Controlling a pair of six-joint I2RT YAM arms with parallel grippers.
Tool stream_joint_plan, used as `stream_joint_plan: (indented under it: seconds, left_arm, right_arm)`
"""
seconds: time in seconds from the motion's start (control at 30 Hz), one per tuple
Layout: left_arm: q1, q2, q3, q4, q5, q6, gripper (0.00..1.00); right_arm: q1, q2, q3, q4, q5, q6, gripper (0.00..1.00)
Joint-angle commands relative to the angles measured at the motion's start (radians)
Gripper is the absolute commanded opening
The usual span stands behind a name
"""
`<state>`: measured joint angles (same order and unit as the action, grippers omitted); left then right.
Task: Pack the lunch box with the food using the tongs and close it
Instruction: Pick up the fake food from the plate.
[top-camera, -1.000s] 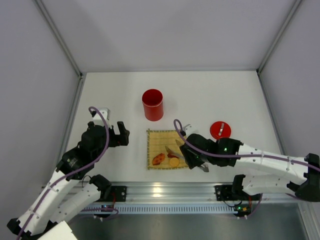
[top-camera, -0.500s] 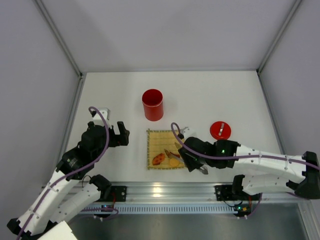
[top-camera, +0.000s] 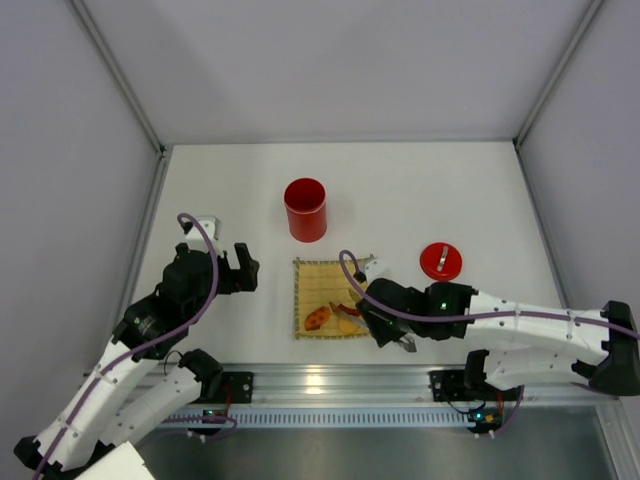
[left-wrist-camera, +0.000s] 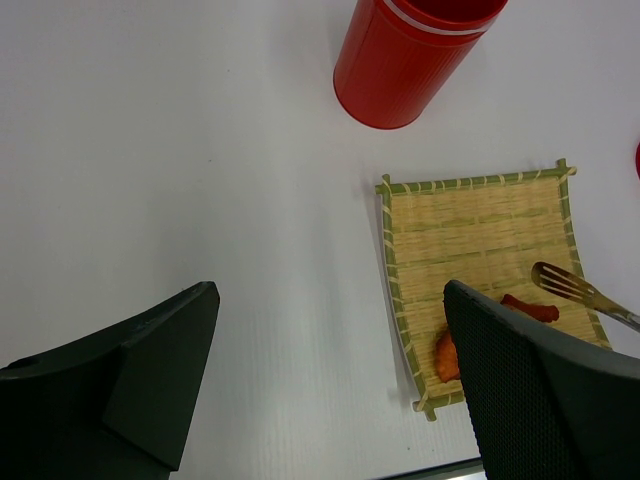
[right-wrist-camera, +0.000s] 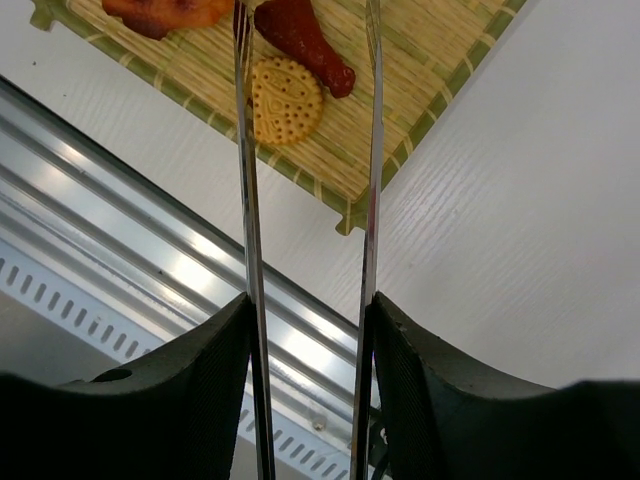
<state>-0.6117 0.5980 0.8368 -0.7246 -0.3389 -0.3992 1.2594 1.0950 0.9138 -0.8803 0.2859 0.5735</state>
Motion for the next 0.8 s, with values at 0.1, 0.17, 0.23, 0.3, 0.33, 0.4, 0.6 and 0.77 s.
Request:
stream_joint_plan:
  seconds: [0.1, 0.17, 0.23, 0.3, 0.33, 0.4, 0.6, 0.77]
  left_arm:
    - [-0.006, -0.006, -0.008, 0.036, -0.012, -0.01, 0.99]
    - [-0.006, -0.004, -0.008, 0.037, -0.014, -0.012, 0.99]
    - [-0.005, -0.004, -0.008, 0.034, -0.014, -0.012, 0.99]
    - [-0.005, -0.004, -0.008, 0.036, -0.012, -0.012, 0.99]
    - [-0.005, -0.003, -0.008, 0.034, -0.014, -0.012, 0.99]
    - [-0.005, -0.001, -0.008, 0.034, -0.012, -0.012, 0.99]
    - [-0.005, -0.001, -0.008, 0.036, -0.014, -0.012, 0.99]
    - [-0.005, -0.003, -0.008, 0.034, -0.015, -0.013, 0.99]
  right_arm:
    - [0.025, 0.005, -0.018, -0.025, 0.018, 0.019, 0.47]
    - [0.025, 0.006, -0.018, -0.023, 0.019, 0.017, 0.47]
    - [0.024, 0.011, -0.016, -0.022, 0.019, 0.016, 0.47]
    - [0.025, 0.016, -0.015, -0.014, 0.018, 0.014, 0.44]
    - [0.025, 0.02, -0.015, -0.014, 0.018, 0.012, 0.44]
    - [0.025, 0.026, -0.01, -0.006, 0.016, 0.012, 0.41]
    - [0.023, 0.049, 0.011, -0.002, 0.033, 0.003, 0.33]
    - [0.023, 0.069, 0.065, -0.005, 0.068, 0.002, 0.29]
